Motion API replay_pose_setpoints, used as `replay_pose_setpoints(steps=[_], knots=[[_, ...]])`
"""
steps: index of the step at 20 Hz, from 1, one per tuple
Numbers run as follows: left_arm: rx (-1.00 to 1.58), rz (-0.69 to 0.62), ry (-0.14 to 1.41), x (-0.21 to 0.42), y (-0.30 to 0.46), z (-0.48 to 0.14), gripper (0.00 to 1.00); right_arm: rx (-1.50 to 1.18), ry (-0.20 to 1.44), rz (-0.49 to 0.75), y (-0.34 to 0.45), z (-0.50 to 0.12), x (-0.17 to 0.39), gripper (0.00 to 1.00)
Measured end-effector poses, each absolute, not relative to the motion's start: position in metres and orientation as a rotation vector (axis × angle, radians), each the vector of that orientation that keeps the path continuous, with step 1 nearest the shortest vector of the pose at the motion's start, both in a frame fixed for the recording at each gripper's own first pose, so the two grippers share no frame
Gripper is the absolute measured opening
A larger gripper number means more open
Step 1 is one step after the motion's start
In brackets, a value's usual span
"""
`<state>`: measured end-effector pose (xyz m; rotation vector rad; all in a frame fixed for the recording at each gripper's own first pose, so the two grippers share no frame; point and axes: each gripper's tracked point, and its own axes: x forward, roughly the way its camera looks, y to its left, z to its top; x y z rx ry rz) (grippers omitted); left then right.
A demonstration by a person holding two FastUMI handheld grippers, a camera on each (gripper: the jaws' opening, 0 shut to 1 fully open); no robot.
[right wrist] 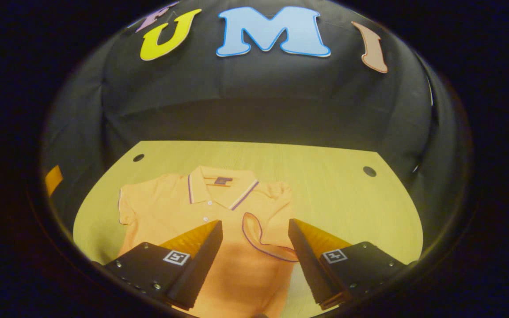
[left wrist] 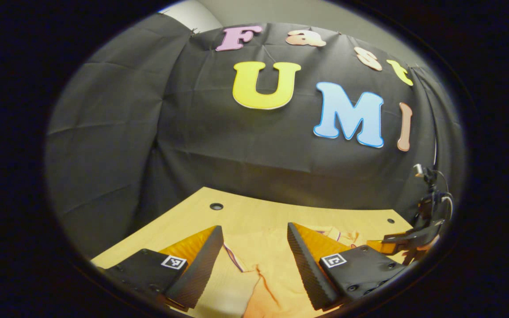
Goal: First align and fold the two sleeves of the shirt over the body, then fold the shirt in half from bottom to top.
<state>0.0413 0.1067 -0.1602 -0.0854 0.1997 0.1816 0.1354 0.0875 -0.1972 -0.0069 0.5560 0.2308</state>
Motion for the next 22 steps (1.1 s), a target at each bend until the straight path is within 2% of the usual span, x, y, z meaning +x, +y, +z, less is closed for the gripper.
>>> replay_pose_setpoints(steps=[5,10,17,22], knots=[[-0.116,0.169,0.287,0.085,0.132,-0.21,0.95,-0.009,0.454,0.164,0.076,-0.147,0.106,0.93],[-0.13,0.186,0.392,0.123,0.162,-0.27,0.94,-0.038,0.407,0.155,0.079,-0.12,0.081,0.93],[-0.123,0.229,0.513,0.161,0.193,-0.331,0.95,-0.114,0.422,0.162,0.083,-0.132,0.049,0.93],[-0.098,0.212,0.589,0.173,0.19,-0.362,0.94,-0.078,0.443,0.136,0.075,-0.137,0.035,0.93]])
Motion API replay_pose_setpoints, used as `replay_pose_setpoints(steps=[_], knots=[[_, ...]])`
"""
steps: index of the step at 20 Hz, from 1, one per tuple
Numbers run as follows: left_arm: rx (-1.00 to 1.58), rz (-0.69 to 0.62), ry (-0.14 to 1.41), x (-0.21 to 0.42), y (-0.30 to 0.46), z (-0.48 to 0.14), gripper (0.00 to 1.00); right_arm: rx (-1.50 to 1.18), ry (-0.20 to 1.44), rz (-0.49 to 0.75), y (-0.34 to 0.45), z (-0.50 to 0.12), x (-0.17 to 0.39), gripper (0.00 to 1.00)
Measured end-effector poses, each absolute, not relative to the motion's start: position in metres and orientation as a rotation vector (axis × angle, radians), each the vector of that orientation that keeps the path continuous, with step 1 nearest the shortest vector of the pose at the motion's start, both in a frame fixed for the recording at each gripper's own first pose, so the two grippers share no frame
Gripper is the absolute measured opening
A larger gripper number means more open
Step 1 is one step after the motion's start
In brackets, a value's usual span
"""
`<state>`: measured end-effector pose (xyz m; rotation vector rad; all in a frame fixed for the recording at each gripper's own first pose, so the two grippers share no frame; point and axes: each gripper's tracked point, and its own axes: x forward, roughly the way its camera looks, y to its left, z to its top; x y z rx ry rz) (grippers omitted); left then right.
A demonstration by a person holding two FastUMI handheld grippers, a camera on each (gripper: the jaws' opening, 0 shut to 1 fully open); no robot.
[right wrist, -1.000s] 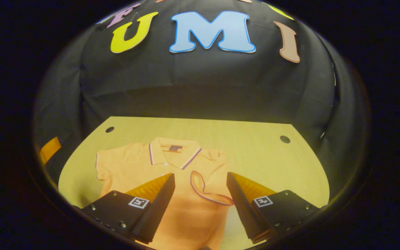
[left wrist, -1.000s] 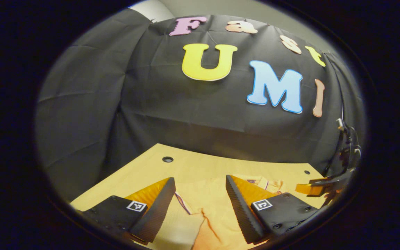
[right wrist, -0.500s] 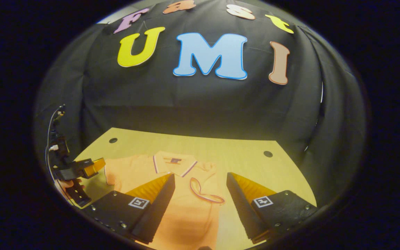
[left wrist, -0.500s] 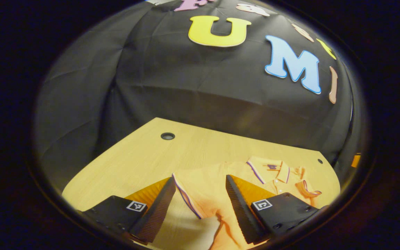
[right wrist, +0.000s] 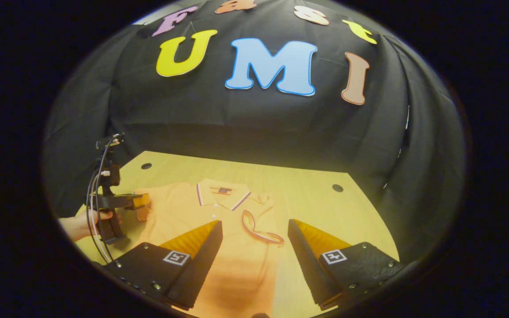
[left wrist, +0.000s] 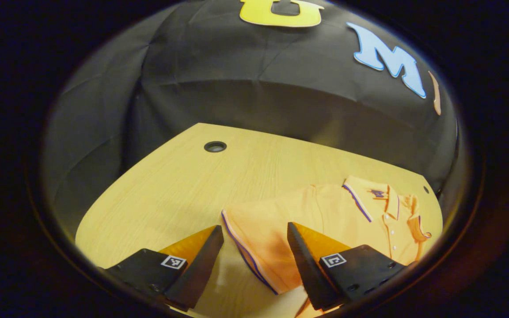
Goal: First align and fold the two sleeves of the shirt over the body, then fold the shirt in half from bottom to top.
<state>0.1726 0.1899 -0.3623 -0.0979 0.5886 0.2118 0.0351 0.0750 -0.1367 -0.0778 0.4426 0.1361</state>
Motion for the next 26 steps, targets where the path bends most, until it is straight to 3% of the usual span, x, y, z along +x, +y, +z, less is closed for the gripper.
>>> replay_pose_setpoints(steps=[6,10,11,13,14,19,26], knots=[[-0.029,0.245,0.618,0.176,0.193,-0.372,0.91,-0.032,0.476,0.102,0.055,-0.146,0.028,0.93],[0.017,0.258,0.628,0.177,0.197,-0.373,0.52,0.02,0.502,0.073,0.036,-0.155,0.026,0.93],[0.028,0.259,0.632,0.177,0.197,-0.374,0.24,0.039,0.5,0.063,0.032,-0.154,0.025,0.93],[0.047,0.26,0.635,0.177,0.194,-0.372,0.21,0.058,0.496,0.051,0.024,-0.154,0.024,0.93],[0.048,0.263,0.636,0.177,0.19,-0.371,0.07,0.049,0.497,0.047,0.019,-0.155,0.025,0.92],[0.085,0.251,0.568,0.182,0.171,-0.341,0.07,0.035,0.482,0.022,-0.002,-0.152,0.019,0.93],[0.213,0.103,0.499,0.187,0.095,-0.318,0.07,0.032,0.498,0.018,-0.009,-0.158,0.007,0.93]])
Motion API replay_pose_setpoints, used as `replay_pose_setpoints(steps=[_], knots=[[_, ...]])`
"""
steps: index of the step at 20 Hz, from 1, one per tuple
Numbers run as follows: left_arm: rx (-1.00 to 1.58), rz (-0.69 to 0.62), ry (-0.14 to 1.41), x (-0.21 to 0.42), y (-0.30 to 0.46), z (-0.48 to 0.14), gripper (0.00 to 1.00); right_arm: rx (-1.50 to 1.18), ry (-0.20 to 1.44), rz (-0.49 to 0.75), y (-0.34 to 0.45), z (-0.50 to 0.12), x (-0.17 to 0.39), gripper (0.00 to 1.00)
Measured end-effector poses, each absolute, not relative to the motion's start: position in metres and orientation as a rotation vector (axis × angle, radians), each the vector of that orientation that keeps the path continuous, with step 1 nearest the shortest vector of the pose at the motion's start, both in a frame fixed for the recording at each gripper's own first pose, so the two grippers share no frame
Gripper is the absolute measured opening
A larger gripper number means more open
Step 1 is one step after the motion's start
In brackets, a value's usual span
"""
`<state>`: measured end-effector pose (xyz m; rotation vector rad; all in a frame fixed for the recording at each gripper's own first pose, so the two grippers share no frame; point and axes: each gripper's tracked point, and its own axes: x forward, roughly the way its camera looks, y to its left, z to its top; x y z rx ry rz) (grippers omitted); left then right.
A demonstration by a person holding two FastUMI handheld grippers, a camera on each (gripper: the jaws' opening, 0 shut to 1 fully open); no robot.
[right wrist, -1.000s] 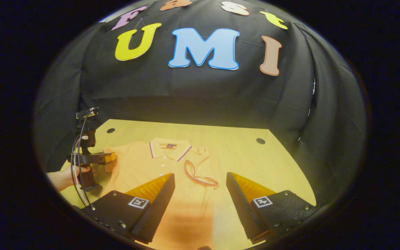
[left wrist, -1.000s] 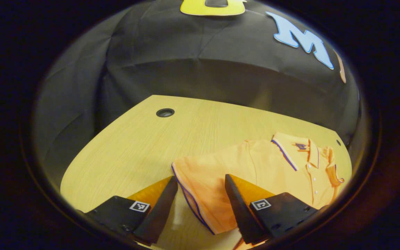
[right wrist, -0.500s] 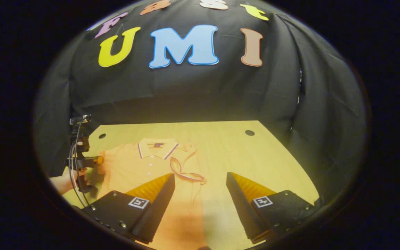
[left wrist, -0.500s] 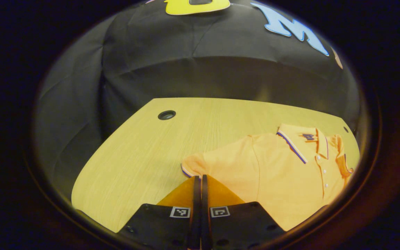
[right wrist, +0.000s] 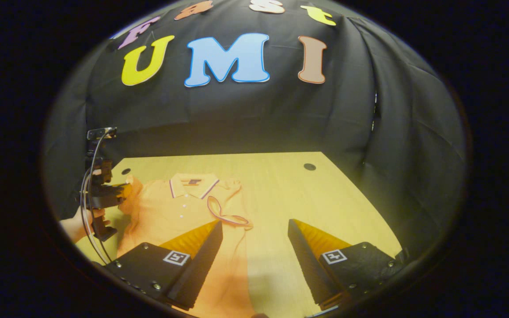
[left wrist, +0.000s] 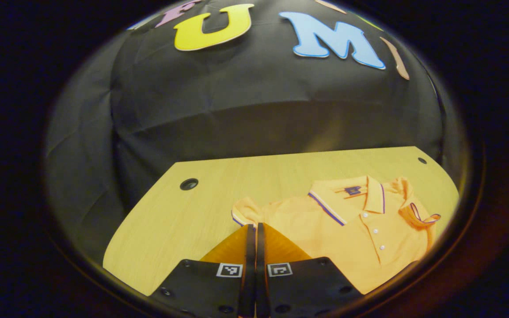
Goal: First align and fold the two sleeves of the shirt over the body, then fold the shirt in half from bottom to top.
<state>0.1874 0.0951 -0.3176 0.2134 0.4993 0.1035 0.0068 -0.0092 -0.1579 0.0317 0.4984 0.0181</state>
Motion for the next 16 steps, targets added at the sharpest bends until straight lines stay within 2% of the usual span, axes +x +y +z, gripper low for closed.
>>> replay_pose_setpoints(steps=[8,11,13,16], knots=[[0.307,-0.026,0.539,0.184,0.04,-0.346,0.06,0.027,0.52,-0.005,-0.016,-0.17,-0.011,0.93],[0.319,-0.04,0.554,0.18,0.031,-0.351,0.1,0.033,0.525,-0.009,-0.019,-0.175,-0.019,0.93],[0.312,-0.063,0.561,0.176,0.022,-0.354,0.19,0.036,0.525,-0.01,-0.021,-0.178,-0.022,0.92],[0.315,-0.077,0.552,0.166,0.014,-0.35,0.54,0.04,0.525,0.0,-0.022,-0.181,-0.03,0.92]])
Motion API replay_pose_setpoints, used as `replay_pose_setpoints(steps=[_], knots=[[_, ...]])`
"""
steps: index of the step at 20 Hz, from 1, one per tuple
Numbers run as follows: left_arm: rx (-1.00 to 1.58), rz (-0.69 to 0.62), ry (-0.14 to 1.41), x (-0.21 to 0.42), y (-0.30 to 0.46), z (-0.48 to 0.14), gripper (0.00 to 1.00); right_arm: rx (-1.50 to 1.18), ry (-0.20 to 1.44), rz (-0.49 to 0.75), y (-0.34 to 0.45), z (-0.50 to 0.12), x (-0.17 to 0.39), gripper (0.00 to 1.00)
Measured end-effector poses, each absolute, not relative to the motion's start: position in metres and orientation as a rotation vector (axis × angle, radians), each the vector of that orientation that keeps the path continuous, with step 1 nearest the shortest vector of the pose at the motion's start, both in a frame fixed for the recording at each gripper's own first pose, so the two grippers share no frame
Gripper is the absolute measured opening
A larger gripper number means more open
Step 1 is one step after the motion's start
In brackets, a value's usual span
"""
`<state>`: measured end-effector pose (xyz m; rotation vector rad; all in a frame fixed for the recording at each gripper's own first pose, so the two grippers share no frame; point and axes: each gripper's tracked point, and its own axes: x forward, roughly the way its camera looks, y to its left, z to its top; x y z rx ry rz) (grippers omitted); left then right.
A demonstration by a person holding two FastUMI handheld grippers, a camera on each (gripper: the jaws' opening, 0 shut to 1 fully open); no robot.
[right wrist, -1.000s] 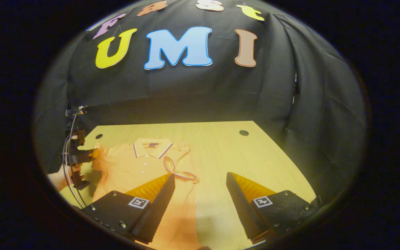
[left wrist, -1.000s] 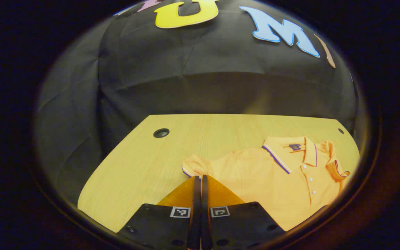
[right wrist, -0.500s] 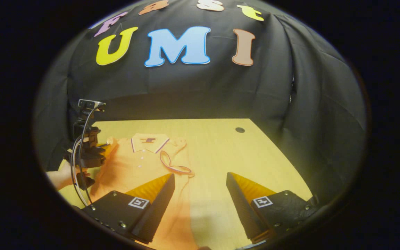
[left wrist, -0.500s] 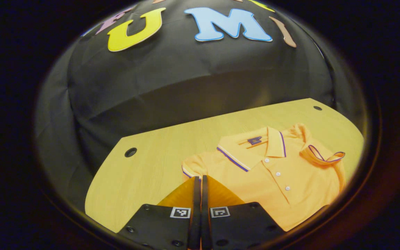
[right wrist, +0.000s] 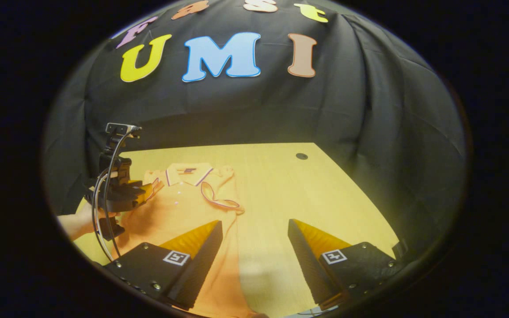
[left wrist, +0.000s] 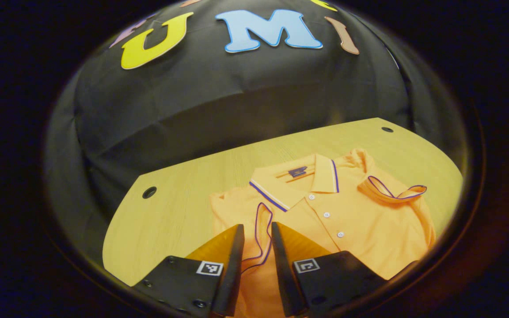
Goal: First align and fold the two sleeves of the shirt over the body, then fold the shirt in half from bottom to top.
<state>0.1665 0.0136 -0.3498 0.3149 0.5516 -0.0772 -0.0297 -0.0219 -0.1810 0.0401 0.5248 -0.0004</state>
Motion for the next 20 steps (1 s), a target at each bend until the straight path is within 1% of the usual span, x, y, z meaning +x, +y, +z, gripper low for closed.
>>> replay_pose_setpoints(steps=[1,3,5,6,7,9,10,11,12,13,14,15,18,19,20], knots=[[0.315,-0.079,0.55,0.162,0.011,-0.348,0.64,0.037,0.522,0.005,-0.022,-0.181,-0.032,0.92],[0.293,-0.084,0.552,0.15,0.005,-0.345,0.8,0.026,0.521,0.017,-0.024,-0.184,-0.036,0.92],[0.26,-0.081,0.556,0.135,0.002,-0.341,0.91,0.017,0.523,0.036,-0.022,-0.191,-0.041,0.92],[0.246,-0.078,0.56,0.127,0.001,-0.339,0.99,0.016,0.527,0.047,-0.021,-0.194,-0.045,0.92],[0.232,-0.072,0.563,0.119,0.001,-0.339,1.0,0.016,0.53,0.058,-0.02,-0.196,-0.048,0.93],[0.213,-0.065,0.566,0.1,0.001,-0.334,1.0,0.016,0.536,0.079,-0.018,-0.204,-0.056,0.92],[0.207,-0.066,0.566,0.09,0.001,-0.331,0.92,0.017,0.54,0.092,-0.016,-0.207,-0.059,0.95],[0.205,-0.064,0.565,0.079,0.002,-0.328,0.97,0.017,0.546,0.102,-0.016,-0.212,-0.062,0.95],[0.203,-0.062,0.566,0.069,0.003,-0.325,0.96,0.015,0.551,0.114,-0.014,-0.217,-0.066,0.95],[0.2,-0.057,0.569,0.059,0.005,-0.325,1.0,0.012,0.557,0.127,-0.012,-0.221,-0.069,0.95],[0.192,-0.055,0.574,0.049,0.007,-0.324,0.96,0.005,0.564,0.139,-0.01,-0.227,-0.073,0.95],[0.18,-0.047,0.581,0.038,0.007,-0.325,1.0,-0.001,0.572,0.151,-0.008,-0.231,-0.077,0.95],[0.137,-0.031,0.608,0.004,0.013,-0.329,1.0,-0.015,0.597,0.194,0.001,-0.243,-0.088,0.95],[0.128,-0.028,0.621,-0.01,0.016,-0.331,0.97,-0.023,0.607,0.208,0.005,-0.249,-0.091,0.95],[0.125,-0.023,0.635,-0.023,0.02,-0.333,1.0,-0.03,0.615,0.222,0.008,-0.253,-0.095,0.95]])
